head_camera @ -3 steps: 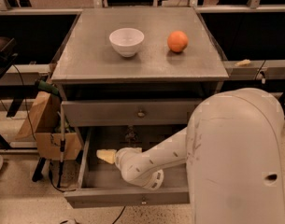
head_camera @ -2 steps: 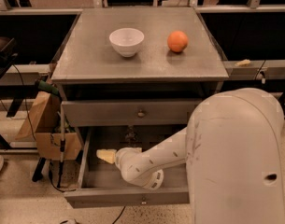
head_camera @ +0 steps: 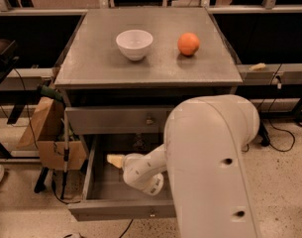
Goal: Pick water bottle from middle drawer and place on counter
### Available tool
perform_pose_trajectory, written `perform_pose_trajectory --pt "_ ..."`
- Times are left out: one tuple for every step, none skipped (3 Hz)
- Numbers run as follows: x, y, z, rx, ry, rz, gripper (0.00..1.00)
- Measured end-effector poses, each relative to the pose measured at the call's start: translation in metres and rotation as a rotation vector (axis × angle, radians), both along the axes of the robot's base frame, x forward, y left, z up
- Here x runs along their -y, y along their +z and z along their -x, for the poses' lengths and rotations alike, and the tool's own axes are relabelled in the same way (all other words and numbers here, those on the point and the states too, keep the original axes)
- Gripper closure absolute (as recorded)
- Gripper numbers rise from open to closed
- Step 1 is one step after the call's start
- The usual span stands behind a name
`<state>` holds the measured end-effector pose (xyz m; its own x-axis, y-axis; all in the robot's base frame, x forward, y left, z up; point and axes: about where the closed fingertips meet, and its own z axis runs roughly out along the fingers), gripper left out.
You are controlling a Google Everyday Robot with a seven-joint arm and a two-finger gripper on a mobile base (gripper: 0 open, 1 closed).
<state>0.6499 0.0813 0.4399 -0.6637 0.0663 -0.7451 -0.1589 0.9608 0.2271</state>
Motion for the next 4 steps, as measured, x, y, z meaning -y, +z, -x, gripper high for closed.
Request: perform_pose_trajectory --pt "0.022 -0.013 -0.019 0.01 -0.077 0.04 0.0" --pt "0.035 -0.027 -0.031 -0.003 -0.094 0.075 0.0" --pt "0.036 -0.042 -0.03 -0.047 -0.063 0.09 0.0" --pt "0.045 -0.057 -0.026 -0.108 -0.041 0.109 0.0"
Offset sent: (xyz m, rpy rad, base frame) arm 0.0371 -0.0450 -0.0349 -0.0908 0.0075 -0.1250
